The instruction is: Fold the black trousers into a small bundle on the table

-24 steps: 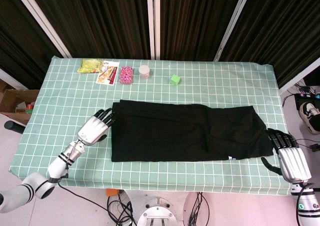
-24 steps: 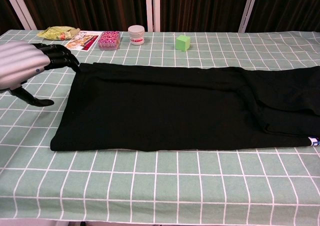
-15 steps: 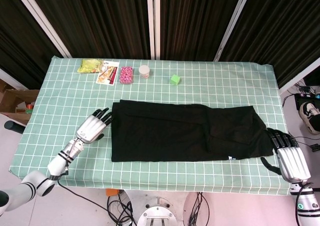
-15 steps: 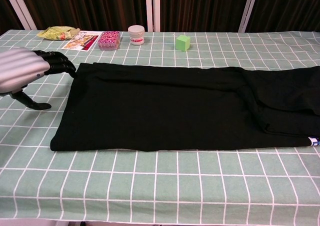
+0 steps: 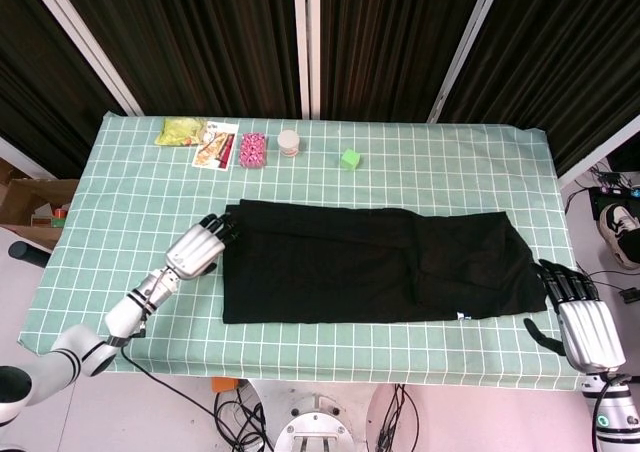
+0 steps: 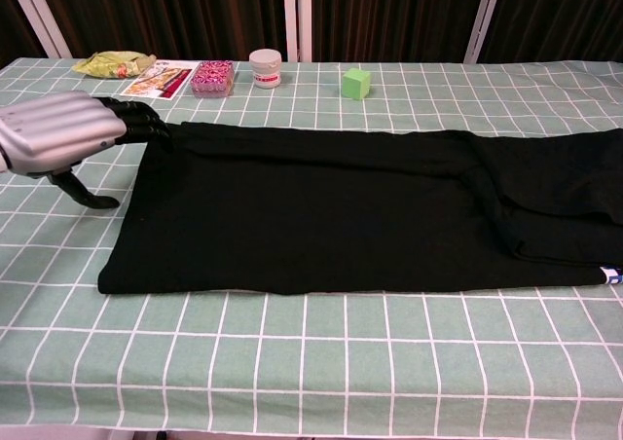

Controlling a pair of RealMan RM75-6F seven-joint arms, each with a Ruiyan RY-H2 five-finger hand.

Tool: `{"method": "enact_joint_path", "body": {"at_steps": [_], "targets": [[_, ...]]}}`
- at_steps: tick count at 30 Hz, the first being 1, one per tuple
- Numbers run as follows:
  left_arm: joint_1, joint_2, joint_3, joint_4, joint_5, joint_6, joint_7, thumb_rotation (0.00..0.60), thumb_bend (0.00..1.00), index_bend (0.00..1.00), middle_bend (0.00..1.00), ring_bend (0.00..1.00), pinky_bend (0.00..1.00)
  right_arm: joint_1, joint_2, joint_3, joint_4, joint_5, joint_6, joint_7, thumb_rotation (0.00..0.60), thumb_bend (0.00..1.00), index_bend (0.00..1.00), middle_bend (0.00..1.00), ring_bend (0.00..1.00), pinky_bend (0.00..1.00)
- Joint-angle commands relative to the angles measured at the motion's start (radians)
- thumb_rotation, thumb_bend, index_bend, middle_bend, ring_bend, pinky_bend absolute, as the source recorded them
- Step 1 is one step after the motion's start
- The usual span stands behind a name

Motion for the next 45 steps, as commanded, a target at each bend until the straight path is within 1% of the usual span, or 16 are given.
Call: {"method": "enact_joint_path", "body": {"at_steps": [1, 7, 17, 24, 30, 32, 34, 36, 38, 41, 45], "targets": [[-0.015, 0.007, -0.005, -0.014, 0.0, -0.008, 0.005, 0.6, 0.02, 0.21, 0.16, 0.1, 0.22, -0.002, -0.003, -0.001, 0.004, 0.001, 0.001, 0.003, 0.6, 0.18, 0.14, 0.14, 0.11, 0.2], [-0.045, 0.003, -0.004, -0.023, 0.001, -0.044, 0.024, 0.6, 0.0, 0.21, 0.15, 0.1, 0.21, -0.007, -0.009, -0.002, 0.014, 0.007, -0.001, 0.012, 0.6, 0.18, 0.14, 0.14, 0.11, 0.2], [-0.091, -0.024, -0.005, -0.008, 0.013, -0.058, -0.011, 0.6, 0.0, 0.21, 0.15, 0.1, 0.21, -0.017, -0.014, -0.001, 0.025, 0.014, 0.005, 0.02, 0.6, 0.18, 0.14, 0.14, 0.11, 0.2], [-0.104, -0.069, -0.009, 0.05, 0.016, -0.032, -0.066, 0.6, 0.0, 0.21, 0.15, 0.1, 0.21, -0.027, -0.015, -0.002, 0.024, 0.017, 0.013, 0.019, 0.6, 0.18, 0.14, 0.14, 0.11, 0.2], [-0.091, -0.127, 0.009, 0.134, 0.029, 0.017, -0.157, 0.6, 0.0, 0.26, 0.15, 0.1, 0.21, -0.03, -0.02, -0.002, 0.027, 0.019, 0.012, 0.018, 0.6, 0.18, 0.14, 0.14, 0.11, 0.2], [-0.09, -0.142, 0.019, 0.157, 0.038, 0.031, -0.188, 0.6, 0.04, 0.29, 0.16, 0.1, 0.21, -0.03, -0.021, -0.002, 0.028, 0.019, 0.011, 0.018, 0.6, 0.18, 0.14, 0.14, 0.11, 0.19], [-0.088, -0.158, 0.03, 0.186, 0.051, 0.052, -0.213, 0.6, 0.12, 0.31, 0.16, 0.1, 0.21, -0.03, -0.023, -0.002, 0.028, 0.02, 0.009, 0.015, 0.6, 0.18, 0.14, 0.14, 0.11, 0.19], [-0.087, -0.171, 0.038, 0.212, 0.061, 0.071, -0.234, 0.6, 0.24, 0.33, 0.16, 0.1, 0.21, -0.031, -0.024, -0.002, 0.027, 0.021, 0.008, 0.014, 0.6, 0.18, 0.14, 0.14, 0.11, 0.19], [-0.086, -0.18, 0.043, 0.233, 0.066, 0.082, -0.245, 0.6, 0.31, 0.34, 0.16, 0.1, 0.21, -0.031, -0.025, -0.002, 0.027, 0.021, 0.007, 0.013, 0.6, 0.18, 0.14, 0.14, 0.11, 0.19], [-0.084, -0.188, 0.048, 0.258, 0.068, 0.092, -0.261, 0.6, 0.37, 0.35, 0.16, 0.1, 0.21, -0.032, -0.028, -0.003, 0.027, 0.02, 0.007, 0.009, 0.6, 0.18, 0.14, 0.14, 0.11, 0.18], [-0.079, -0.191, 0.053, 0.273, 0.066, 0.104, -0.282, 0.6, 0.38, 0.4, 0.17, 0.1, 0.21, -0.034, -0.031, -0.004, 0.03, 0.021, 0.006, 0.008, 0.6, 0.18, 0.14, 0.14, 0.11, 0.17]]}}
